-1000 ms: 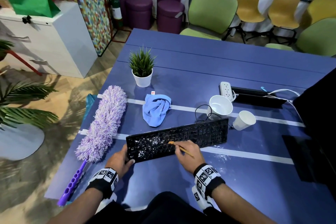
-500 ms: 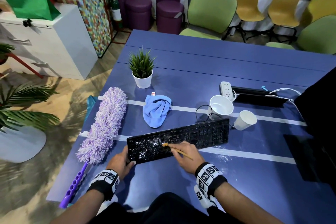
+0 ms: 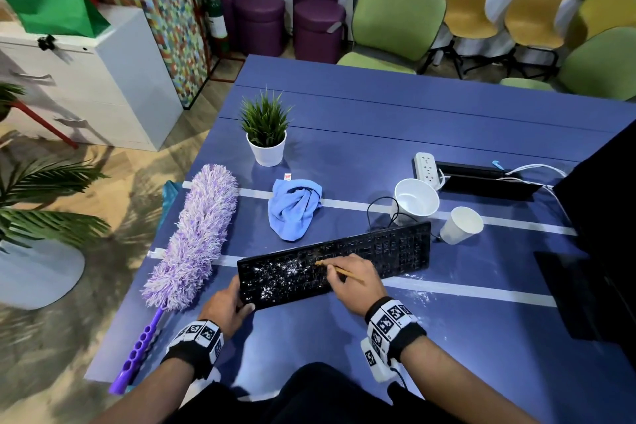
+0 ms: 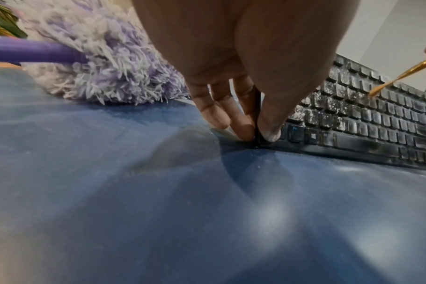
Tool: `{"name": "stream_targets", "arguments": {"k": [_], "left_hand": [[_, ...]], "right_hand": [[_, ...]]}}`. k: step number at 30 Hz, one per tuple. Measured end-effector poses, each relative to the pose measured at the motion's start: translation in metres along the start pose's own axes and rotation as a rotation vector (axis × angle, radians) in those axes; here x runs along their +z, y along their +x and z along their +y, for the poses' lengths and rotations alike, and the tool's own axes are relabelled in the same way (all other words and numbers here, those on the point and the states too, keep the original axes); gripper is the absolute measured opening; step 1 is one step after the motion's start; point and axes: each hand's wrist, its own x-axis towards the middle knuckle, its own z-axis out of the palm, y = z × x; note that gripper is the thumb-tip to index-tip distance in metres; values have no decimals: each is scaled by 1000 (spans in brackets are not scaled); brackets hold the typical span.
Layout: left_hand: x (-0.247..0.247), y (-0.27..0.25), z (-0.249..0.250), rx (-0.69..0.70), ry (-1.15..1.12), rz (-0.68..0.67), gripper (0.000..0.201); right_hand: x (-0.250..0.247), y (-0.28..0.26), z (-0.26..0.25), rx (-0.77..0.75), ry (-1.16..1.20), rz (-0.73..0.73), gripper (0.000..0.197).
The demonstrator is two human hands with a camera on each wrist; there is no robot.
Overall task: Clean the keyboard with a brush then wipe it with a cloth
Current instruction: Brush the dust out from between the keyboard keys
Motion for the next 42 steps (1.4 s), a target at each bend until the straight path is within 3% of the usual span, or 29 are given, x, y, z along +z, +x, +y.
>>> {"name": "stream_targets", "arguments": {"k": [2,6,11,16,21,26,29,33,38,42], "left_hand": [[0,0,-1,0,8,1,64],[-1,1,-1,-2,-1,-5,66],[0,-1,1,-20,-11,3,61],[-1,0,1,-19,-28,13,62],[1,-1,2,-18,-24,29,63],[1,0,0,-13,-28,25,64],[1,-1,1,-12,-30,26,64],[0,-1,0,-15,-33,29,63],[0,-2,3,-22,-12,19,61],[-1,-1,1,-21,-7,24,61]], "right_hand": [[1,-1,4,-18,-28,8,21],[14,-5,4,-117,-27,-129,27],[13,-4,3,-57,19,44,24],[24,-4,-4,-106,-1,-211,29],[6,-8,13,75,-45,36,23],[16,-18,25,6,-67,-223,28],[12,-20,29,65,-52,-127,26],[14,-23,24,34,-77,-271,26],[12,-23,38,155,-33,-19,23],[37,-28,38,57,-14,-270,29]]}}
